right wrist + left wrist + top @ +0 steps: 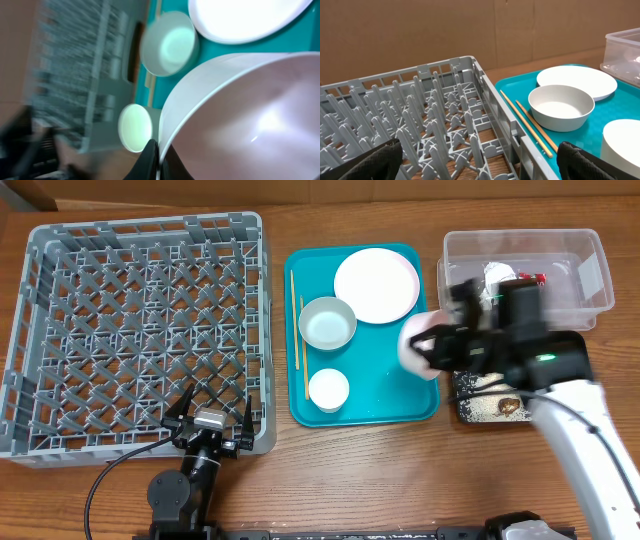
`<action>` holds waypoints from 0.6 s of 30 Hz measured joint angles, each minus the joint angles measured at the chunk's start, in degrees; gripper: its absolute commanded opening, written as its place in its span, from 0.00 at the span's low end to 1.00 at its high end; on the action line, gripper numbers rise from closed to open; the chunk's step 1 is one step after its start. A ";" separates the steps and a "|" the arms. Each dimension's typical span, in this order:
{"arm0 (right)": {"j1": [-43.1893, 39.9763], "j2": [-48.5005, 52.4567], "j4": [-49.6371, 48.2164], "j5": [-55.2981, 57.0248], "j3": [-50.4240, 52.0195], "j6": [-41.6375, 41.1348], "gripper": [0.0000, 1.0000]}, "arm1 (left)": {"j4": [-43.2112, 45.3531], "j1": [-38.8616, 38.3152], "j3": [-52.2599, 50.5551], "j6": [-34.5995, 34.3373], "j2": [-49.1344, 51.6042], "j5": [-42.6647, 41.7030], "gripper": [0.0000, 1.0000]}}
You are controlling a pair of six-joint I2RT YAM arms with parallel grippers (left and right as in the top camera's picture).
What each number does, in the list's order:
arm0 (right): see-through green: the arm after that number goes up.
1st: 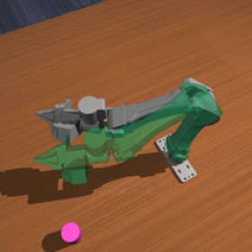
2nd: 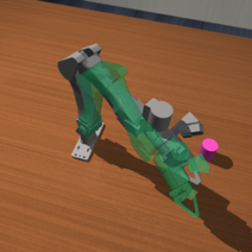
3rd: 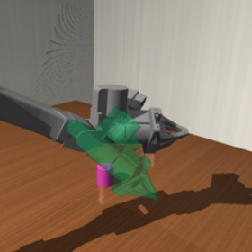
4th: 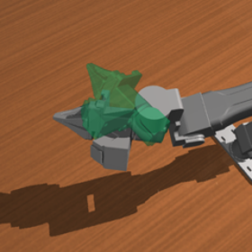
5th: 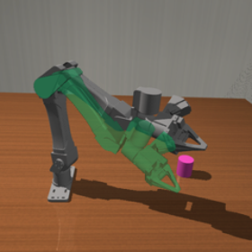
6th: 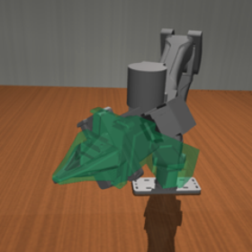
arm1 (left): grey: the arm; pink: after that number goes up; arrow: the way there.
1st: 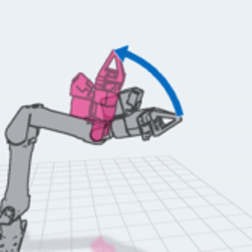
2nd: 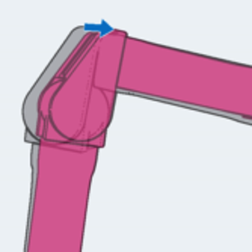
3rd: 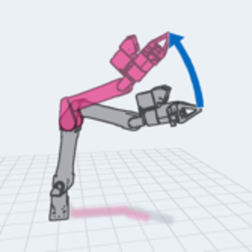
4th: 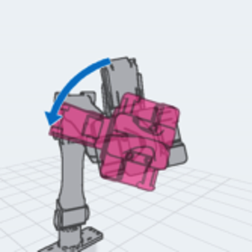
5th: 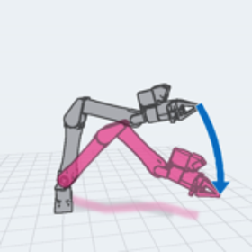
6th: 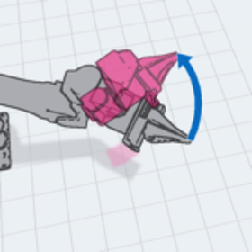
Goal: Sort waste into correct bins and load items into the dishwasher
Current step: 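Set the emptied pink bowl back on the teal tray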
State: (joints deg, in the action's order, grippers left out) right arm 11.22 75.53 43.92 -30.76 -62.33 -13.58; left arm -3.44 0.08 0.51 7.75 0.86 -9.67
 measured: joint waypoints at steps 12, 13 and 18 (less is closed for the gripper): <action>20.06 17.53 -6.73 25.09 0.00 -7.80 0.04 | 0.00 0.00 0.00 0.00 0.00 0.00 1.00; 20.35 19.02 -6.86 25.53 0.00 -7.89 0.04 | 0.00 0.00 0.00 0.00 0.00 0.00 1.00; 20.59 21.42 -7.17 27.19 -0.09 -7.85 0.07 | 0.00 0.00 0.00 0.00 0.00 0.00 1.00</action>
State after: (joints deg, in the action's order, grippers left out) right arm 31.81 96.95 36.75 -3.57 -62.41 -21.43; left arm -3.44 0.08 0.51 7.75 0.86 -9.67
